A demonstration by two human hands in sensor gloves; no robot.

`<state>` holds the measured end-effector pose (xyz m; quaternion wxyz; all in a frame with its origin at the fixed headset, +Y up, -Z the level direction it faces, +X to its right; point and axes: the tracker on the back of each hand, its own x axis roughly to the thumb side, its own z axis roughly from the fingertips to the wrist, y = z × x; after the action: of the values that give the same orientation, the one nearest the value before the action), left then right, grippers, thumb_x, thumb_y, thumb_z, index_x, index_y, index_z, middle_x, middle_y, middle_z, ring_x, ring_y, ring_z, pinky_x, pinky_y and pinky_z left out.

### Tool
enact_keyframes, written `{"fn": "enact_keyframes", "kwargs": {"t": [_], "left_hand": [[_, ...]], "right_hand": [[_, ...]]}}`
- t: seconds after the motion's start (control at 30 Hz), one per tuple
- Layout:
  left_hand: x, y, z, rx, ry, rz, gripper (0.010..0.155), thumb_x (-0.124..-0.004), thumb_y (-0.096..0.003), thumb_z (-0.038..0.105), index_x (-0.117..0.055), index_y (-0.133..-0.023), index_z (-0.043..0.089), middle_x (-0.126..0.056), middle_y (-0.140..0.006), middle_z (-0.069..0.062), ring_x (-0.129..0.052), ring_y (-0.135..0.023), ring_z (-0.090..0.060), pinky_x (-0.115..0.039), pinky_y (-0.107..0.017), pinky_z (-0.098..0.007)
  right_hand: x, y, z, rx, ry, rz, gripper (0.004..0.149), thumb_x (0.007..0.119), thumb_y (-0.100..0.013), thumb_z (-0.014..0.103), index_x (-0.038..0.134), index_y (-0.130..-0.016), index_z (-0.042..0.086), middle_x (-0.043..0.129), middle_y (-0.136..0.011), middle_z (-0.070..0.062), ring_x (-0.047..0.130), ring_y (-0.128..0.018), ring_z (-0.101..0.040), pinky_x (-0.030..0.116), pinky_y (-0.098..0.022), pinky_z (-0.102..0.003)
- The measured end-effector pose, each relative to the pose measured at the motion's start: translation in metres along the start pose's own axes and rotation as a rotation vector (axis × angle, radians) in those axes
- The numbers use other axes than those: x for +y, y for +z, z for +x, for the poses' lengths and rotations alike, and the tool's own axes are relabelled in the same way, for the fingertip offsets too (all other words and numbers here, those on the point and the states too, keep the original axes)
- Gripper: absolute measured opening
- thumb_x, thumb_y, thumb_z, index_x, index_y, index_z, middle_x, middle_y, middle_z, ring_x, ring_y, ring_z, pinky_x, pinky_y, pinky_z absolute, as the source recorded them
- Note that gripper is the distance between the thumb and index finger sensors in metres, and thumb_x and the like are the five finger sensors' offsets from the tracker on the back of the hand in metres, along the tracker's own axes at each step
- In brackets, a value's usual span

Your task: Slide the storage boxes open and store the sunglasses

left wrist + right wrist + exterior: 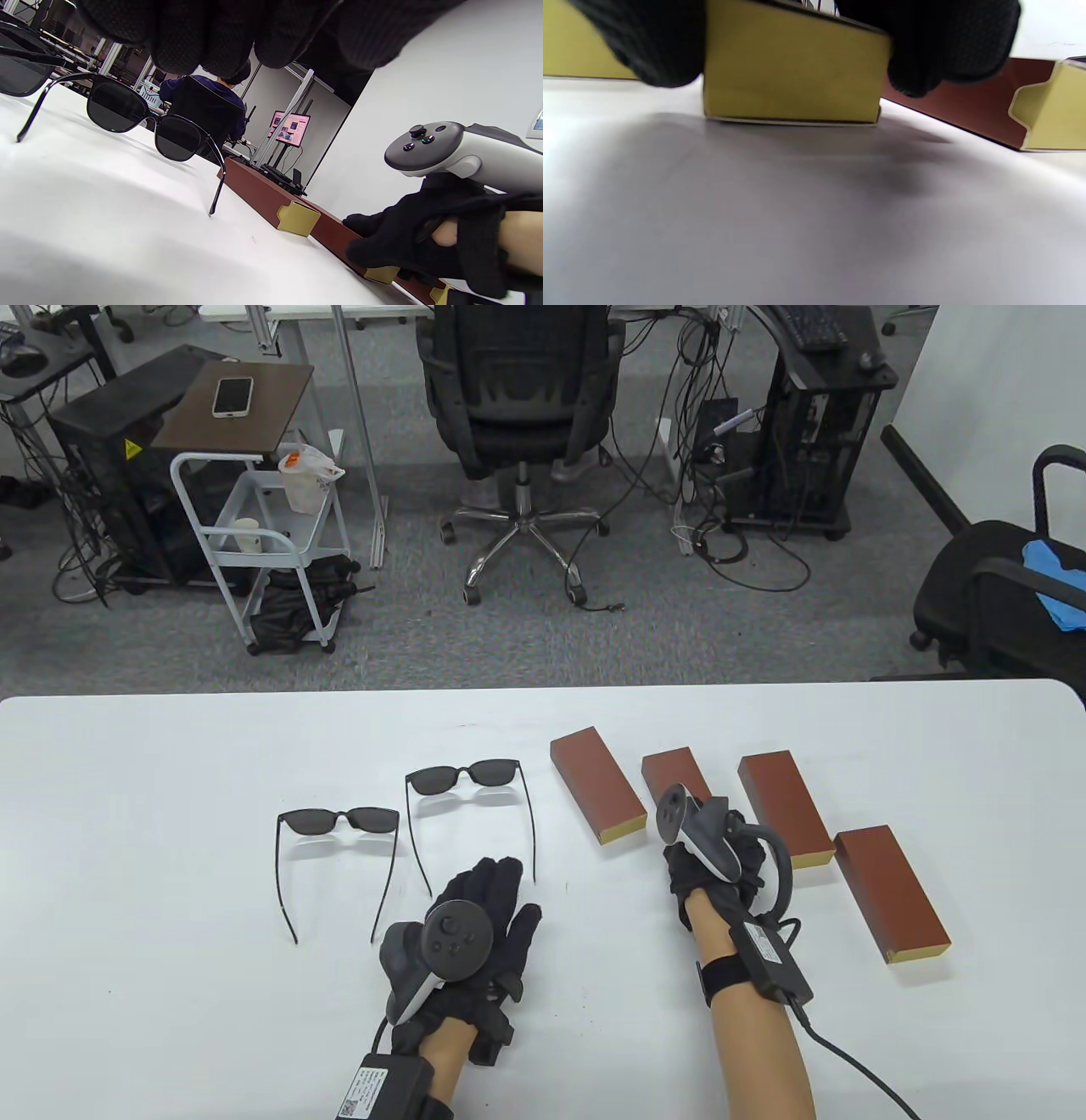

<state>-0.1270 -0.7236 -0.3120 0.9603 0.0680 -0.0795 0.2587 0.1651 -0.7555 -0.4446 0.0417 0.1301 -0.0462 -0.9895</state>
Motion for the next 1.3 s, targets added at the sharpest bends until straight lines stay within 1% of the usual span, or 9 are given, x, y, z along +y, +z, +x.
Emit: {"fn": "enact_keyframes", "kwargs": {"t": [0.13, 0.27, 0.43, 0.67, 0.83, 0.93, 1.1, 1.23, 1.3], "left_hand": [[-0.002, 0.000, 0.001, -0.007, 0.000, -0.008, 0.066, -0.072, -0.0460, 0.055, -0.065, -0.105, 0.028, -0.067, -0.110, -0.007, -0.069, -0.098, -0.039, -0.060, -0.068, -0.062], [-0.006, -0.001, 0.003, -0.016, -0.021, -0.019, 0.065, -0.072, -0.0459, 0.055, -0.065, -0.105, 0.028, -0.067, -0.110, -0.007, -0.069, -0.098, -0.039, -0.060, -0.068, -0.062], [-0.005, -0.001, 0.009, -0.027, -0.049, -0.011, 0.065, -0.072, -0.0461, 0.055, -0.065, -0.105, 0.028, -0.067, -0.110, -0.006, -0.068, -0.098, -0.038, -0.059, -0.068, -0.062], [0.001, 0.000, 0.015, -0.043, -0.088, 0.016, 0.065, -0.072, -0.0460, 0.055, -0.066, -0.105, 0.028, -0.066, -0.111, -0.005, -0.065, -0.101, -0.039, -0.057, -0.070, -0.062], [0.007, -0.004, 0.010, -0.011, -0.124, 0.022, 0.065, -0.074, -0.0458, 0.055, -0.066, -0.105, 0.028, -0.065, -0.112, -0.005, -0.064, -0.102, -0.039, -0.057, -0.070, -0.062], [0.015, -0.010, 0.001, 0.020, -0.153, 0.045, 0.065, -0.075, -0.0459, 0.053, -0.066, -0.105, 0.028, -0.065, -0.112, -0.006, -0.064, -0.101, -0.039, -0.057, -0.070, -0.062], [0.017, -0.024, -0.015, 0.083, -0.314, 0.007, 0.063, -0.075, -0.0457, 0.050, -0.065, -0.105, 0.030, -0.064, -0.112, -0.004, -0.063, -0.103, -0.038, -0.057, -0.070, -0.062], [0.037, -0.045, -0.037, 0.129, -0.405, 0.004, 0.063, -0.077, -0.0451, 0.048, -0.066, -0.105, 0.032, -0.065, -0.113, -0.003, -0.065, -0.103, -0.036, -0.061, -0.069, -0.061], [0.050, -0.056, -0.049, 0.198, -0.414, 0.016, 0.061, -0.083, -0.0444, 0.040, -0.070, -0.103, 0.034, -0.067, -0.112, -0.002, -0.068, -0.103, -0.036, -0.063, -0.068, -0.062]], "right_hand": [[-0.008, 0.009, -0.008, -0.014, -0.002, 0.026, 0.069, 0.076, -0.034, 0.055, 0.049, -0.094, 0.033, 0.051, -0.101, -0.021, 0.064, -0.085, -0.047, 0.063, -0.064, -0.055], [-0.024, 0.027, -0.024, -0.059, -0.128, -0.049, 0.067, 0.077, -0.033, 0.053, 0.055, -0.093, 0.031, 0.052, -0.102, -0.019, 0.063, -0.087, -0.046, 0.063, -0.064, -0.056], [-0.041, 0.072, -0.043, -0.182, -0.194, -0.178, 0.066, 0.078, -0.033, 0.053, 0.060, -0.091, 0.029, 0.060, -0.100, -0.016, 0.066, -0.087, -0.044, 0.066, -0.062, -0.055], [-0.037, 0.123, -0.053, -0.297, -0.236, -0.242, 0.064, 0.078, -0.033, 0.055, 0.066, -0.089, 0.028, 0.065, -0.099, -0.014, 0.069, -0.087, -0.043, 0.067, -0.063, -0.053], [-0.021, 0.128, -0.052, -0.354, -0.231, -0.273, 0.062, 0.078, -0.032, 0.055, 0.068, -0.087, 0.028, 0.067, -0.097, -0.013, 0.072, -0.085, -0.041, 0.068, -0.062, -0.052], [-0.012, 0.125, -0.050, -0.368, -0.192, -0.236, 0.062, 0.078, -0.032, 0.054, 0.068, -0.087, 0.027, 0.068, -0.097, -0.014, 0.072, -0.085, -0.042, 0.068, -0.062, -0.052], [-0.011, 0.125, -0.049, -0.374, -0.193, -0.218, 0.062, 0.078, -0.033, 0.053, 0.068, -0.087, 0.027, 0.067, -0.097, -0.013, 0.072, -0.086, -0.041, 0.068, -0.063, -0.051], [-0.009, 0.123, -0.052, -0.365, -0.195, -0.206, 0.062, 0.078, -0.033, 0.053, 0.068, -0.087, 0.027, 0.067, -0.097, -0.013, 0.072, -0.086, -0.041, 0.068, -0.063, -0.051], [-0.007, 0.121, -0.054, -0.366, -0.201, -0.190, 0.062, 0.078, -0.032, 0.054, 0.068, -0.088, 0.027, 0.067, -0.098, -0.013, 0.072, -0.086, -0.041, 0.068, -0.063, -0.051]]}}
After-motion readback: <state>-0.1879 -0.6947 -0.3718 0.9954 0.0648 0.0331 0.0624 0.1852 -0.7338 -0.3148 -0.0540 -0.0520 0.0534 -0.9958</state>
